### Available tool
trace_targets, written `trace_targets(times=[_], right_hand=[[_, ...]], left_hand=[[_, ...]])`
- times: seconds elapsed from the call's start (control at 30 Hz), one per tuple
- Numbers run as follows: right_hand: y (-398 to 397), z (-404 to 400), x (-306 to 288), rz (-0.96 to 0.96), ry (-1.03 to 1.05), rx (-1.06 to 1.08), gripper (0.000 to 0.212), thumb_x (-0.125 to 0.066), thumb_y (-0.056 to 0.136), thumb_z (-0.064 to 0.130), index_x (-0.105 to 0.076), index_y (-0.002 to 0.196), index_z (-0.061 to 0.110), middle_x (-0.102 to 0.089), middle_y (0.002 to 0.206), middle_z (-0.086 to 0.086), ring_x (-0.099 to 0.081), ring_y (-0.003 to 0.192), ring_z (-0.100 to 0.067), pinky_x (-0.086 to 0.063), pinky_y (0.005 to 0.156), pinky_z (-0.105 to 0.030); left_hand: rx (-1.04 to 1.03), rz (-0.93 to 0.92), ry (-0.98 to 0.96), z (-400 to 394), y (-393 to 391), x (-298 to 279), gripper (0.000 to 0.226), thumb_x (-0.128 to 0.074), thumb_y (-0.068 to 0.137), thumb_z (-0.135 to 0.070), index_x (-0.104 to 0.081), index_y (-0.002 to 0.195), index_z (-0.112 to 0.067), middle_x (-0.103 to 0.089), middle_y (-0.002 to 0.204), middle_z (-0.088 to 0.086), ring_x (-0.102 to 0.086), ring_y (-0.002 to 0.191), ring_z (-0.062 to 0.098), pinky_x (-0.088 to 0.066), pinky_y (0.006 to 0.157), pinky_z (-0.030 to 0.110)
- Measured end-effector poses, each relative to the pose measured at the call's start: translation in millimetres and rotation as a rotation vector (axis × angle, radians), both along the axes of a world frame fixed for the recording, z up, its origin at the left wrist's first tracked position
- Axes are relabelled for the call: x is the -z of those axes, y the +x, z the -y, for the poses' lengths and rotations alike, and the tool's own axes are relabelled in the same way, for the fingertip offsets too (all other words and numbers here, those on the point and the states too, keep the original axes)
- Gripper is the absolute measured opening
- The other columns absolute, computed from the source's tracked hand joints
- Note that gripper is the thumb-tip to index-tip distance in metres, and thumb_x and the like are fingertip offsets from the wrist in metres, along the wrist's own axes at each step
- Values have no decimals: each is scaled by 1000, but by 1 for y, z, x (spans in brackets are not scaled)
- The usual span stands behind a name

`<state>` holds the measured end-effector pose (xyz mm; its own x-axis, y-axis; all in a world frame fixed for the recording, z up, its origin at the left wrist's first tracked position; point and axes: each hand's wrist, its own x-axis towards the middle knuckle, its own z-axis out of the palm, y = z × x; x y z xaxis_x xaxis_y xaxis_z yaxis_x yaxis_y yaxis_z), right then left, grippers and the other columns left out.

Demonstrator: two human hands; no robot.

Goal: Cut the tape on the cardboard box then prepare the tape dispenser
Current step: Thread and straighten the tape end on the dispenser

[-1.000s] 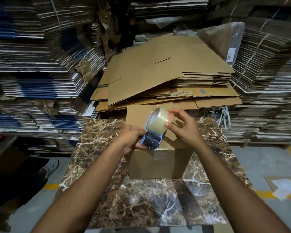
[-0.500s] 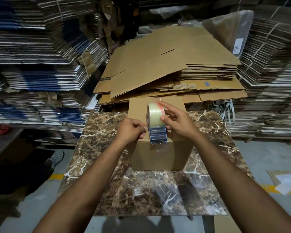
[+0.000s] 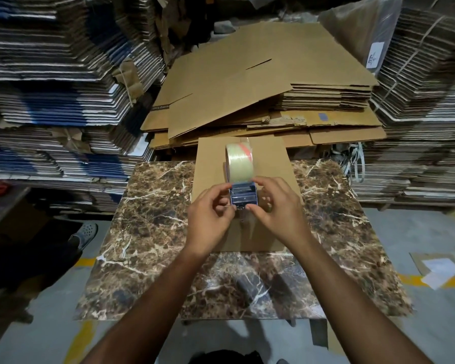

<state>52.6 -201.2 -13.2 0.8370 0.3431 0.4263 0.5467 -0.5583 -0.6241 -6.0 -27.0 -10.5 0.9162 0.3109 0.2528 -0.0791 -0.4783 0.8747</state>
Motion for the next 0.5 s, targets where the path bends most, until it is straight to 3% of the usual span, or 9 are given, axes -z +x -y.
trace_targets(times=[0.03, 0.1, 0.27, 0.43, 0.5], right_hand=[[3, -2, -1, 17, -20, -22, 56, -85, 78, 19, -65, 130, 17, -62, 118, -2, -64, 103, -15, -57, 93, -30], [7, -4, -2, 35, -36, -37, 48, -85, 79, 16, -69, 125, 13, -61, 117, -4, -65, 101, -17, -59, 91, -34], [8, -7, -1, 59, 1, -5, 32, -82, 82, 14, -75, 114, 12, -63, 111, -4, -66, 91, -14, -60, 86, -29], [9, -8, 0, 84, 65, 20, 14, -81, 83, 10, -79, 97, 10, -67, 107, -5, -67, 89, -12, -54, 80, -11], [9, -9, 0, 103, 74, 18, 13, -81, 84, 11, -79, 96, 9, -68, 106, -5, -67, 86, -12, -54, 79, -14]], left_hand=[[0, 14, 68, -2, 1, 1, 47, -74, 85, -7, -68, 126, -31, -70, 99, -11, -67, 82, 1, -51, 75, 6], [23, 35, 163, -5, 5, 1, 44, -74, 87, -9, -68, 127, -27, -69, 103, -9, -64, 82, -1, -50, 75, 4], [25, 85, 216, -9, 12, 0, 31, -75, 88, -16, -74, 119, -20, -72, 102, -2, -64, 80, -1, -50, 72, 4], [1, 119, 245, -7, 16, -1, 13, -76, 87, -17, -78, 100, -21, -70, 98, -4, -63, 82, -4, -47, 75, 4], [-9, 127, 232, -6, 16, 0, 12, -75, 89, -16, -79, 99, -20, -69, 97, -5, -61, 83, -5, -47, 76, 4]])
